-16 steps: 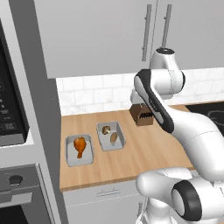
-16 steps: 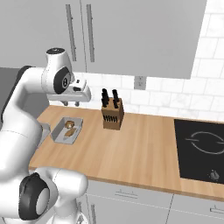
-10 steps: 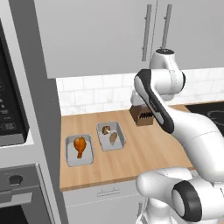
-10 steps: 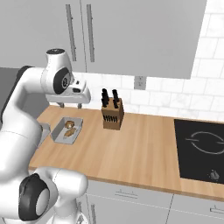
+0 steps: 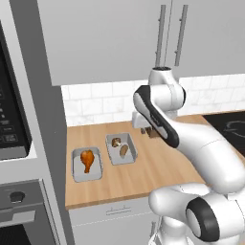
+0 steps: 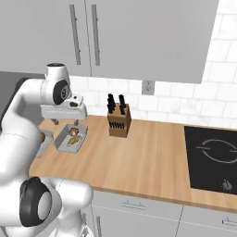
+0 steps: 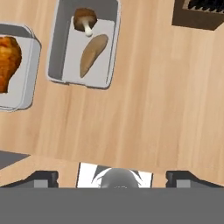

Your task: Take the meat container that has the chicken drumstick and place it on the second highest rack of the freezer. Then take the vegetable container that has the mushroom and sweet potato and place it on the highest rack of the freezer.

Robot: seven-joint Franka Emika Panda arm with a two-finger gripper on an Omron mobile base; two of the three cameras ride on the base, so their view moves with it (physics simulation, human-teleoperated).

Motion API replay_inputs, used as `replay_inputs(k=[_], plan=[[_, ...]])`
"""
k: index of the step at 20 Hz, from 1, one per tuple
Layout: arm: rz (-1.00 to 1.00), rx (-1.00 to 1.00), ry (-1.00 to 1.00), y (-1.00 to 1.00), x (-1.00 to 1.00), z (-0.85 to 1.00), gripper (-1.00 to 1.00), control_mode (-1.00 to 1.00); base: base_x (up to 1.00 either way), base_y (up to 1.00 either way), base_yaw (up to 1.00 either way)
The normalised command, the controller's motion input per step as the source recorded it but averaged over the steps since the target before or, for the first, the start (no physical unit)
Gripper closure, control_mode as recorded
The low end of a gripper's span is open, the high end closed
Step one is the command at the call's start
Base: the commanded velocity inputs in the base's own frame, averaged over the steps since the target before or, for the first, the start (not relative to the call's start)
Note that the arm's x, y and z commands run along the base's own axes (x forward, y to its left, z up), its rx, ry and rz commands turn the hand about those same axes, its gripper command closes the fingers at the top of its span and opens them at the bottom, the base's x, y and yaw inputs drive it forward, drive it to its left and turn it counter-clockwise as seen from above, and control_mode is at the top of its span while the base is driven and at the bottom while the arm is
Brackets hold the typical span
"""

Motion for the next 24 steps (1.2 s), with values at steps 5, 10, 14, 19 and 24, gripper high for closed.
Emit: replay_inputs(k=[5,10,14,19,24], plan=[[0.03,0.01,0.07,0.72,0.01,-0.53,-1.0,-1.0,0.0,0.0,0.0],[0.05,0.02,0.09,0.66,0.01,-0.56,-1.0,-1.0,0.0,0.0,0.0],[0.06,0.0,0.1,0.59,0.0,-0.49,-1.0,-1.0,0.0,0.0,0.0],[0.04,0.01,0.0,0.47,0.0,-0.21,-1.0,-1.0,0.0,0.0,0.0],[0.01,0.0,0.0,0.22,0.0,0.0,-1.0,-1.0,0.0,0.0,0.0]])
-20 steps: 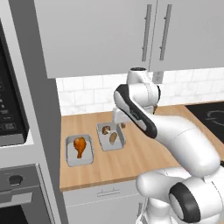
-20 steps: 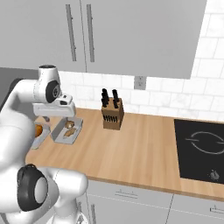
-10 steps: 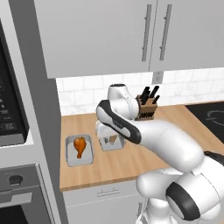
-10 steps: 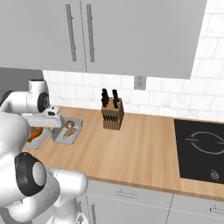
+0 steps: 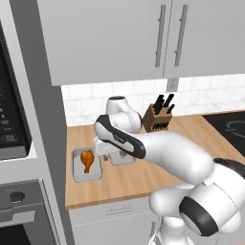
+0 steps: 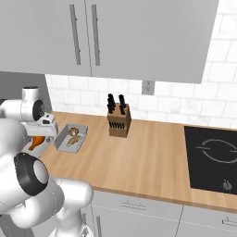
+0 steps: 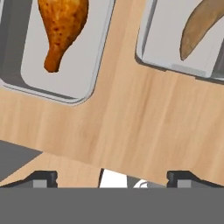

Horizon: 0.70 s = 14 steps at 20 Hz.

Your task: Take the meat container that has the chicken drumstick and place it on the second highest rack of the freezer. Then take the vegetable container that has the mushroom and sweet potato and place it on the highest rack of the freezer.

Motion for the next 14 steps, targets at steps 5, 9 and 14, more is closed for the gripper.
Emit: replay_inputs(k=[5,9,14], plan=[[0.01,0.0,0.0,0.23,0.0,-0.03,-1.0,-1.0,0.0,0.0,0.0],[0.0,0.0,0.0,0.44,0.16,-0.36,-1.0,-1.0,0.0,0.0,0.0],[0.0,0.0,0.0,0.21,0.17,-0.24,-1.0,-1.0,0.0,0.0,0.0]])
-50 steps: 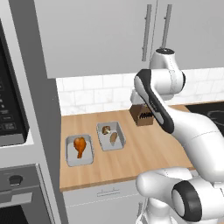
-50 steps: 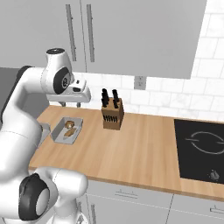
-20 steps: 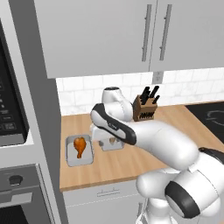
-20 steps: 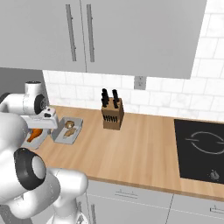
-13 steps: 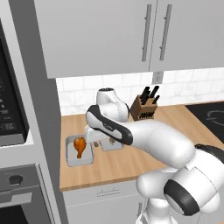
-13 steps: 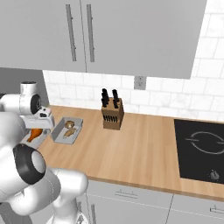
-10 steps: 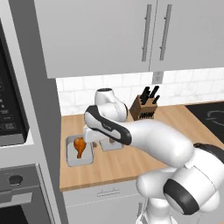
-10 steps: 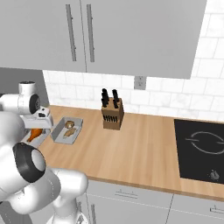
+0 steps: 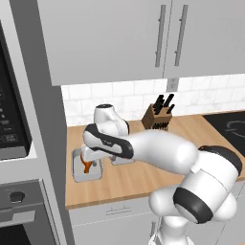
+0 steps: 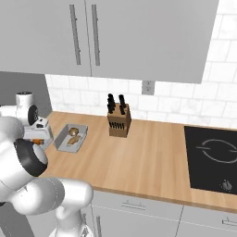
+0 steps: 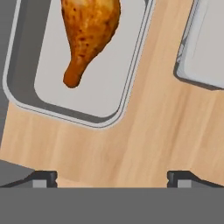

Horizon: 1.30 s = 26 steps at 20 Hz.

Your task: Take the meat container that has the chicken drumstick and place it on the second highest rack of the freezer. Then take the vegetable container that has the mushroom and sweet potato and place it on the highest rack of the freezer.

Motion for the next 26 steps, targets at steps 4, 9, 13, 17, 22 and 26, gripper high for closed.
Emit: replay_inputs(k=[4,9,13,17,22,26], plan=[[0.0,0.0,-0.01,0.02,0.49,-0.13,-1.0,-1.0,0.0,0.0,0.0],[-0.09,0.0,0.0,0.0,0.24,-0.09,-1.0,-1.0,0.0,0.0,0.0],[-0.08,0.0,0.0,0.05,0.03,-0.28,-1.0,-1.0,0.0,0.0,0.0],[-0.03,0.0,0.0,0.06,0.0,-0.42,-1.0,-1.0,0.0,0.0,0.0],[-0.01,0.0,0.0,0.0,0.0,-0.36,-1.0,-1.0,0.0,0.0,0.0],[-0.01,0.0,0.0,0.0,0.0,-0.29,-1.0,-1.0,0.0,0.0,0.0]])
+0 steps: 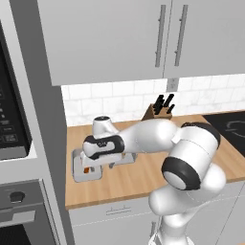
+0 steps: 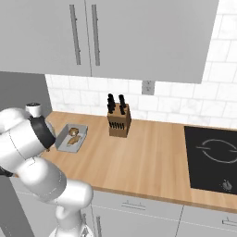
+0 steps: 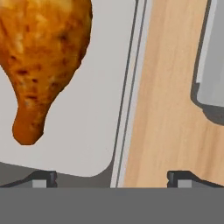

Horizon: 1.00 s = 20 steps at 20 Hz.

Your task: Take the meat container that has the chicken drumstick and place it on the second highest rack of the freezer. Then take the vegetable container that has the mushroom and sweet potato and place it on the highest rack of the freezer.

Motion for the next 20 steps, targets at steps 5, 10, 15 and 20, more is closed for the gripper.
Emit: replay_inputs(k=[5,10,15,20], plan=[[-0.02,0.0,0.0,0.0,0.0,-0.21,-1.0,-1.0,0.0,0.0,0.0],[-0.04,0.0,0.0,0.0,0.0,-0.13,-1.0,-1.0,0.0,0.0,0.0],[-0.07,0.0,-0.01,0.0,-0.13,-0.02,-1.0,-1.0,0.0,0.0,0.0],[-0.07,0.0,-0.02,-0.08,-0.25,0.0,-1.0,-1.0,0.0,0.0,0.0]])
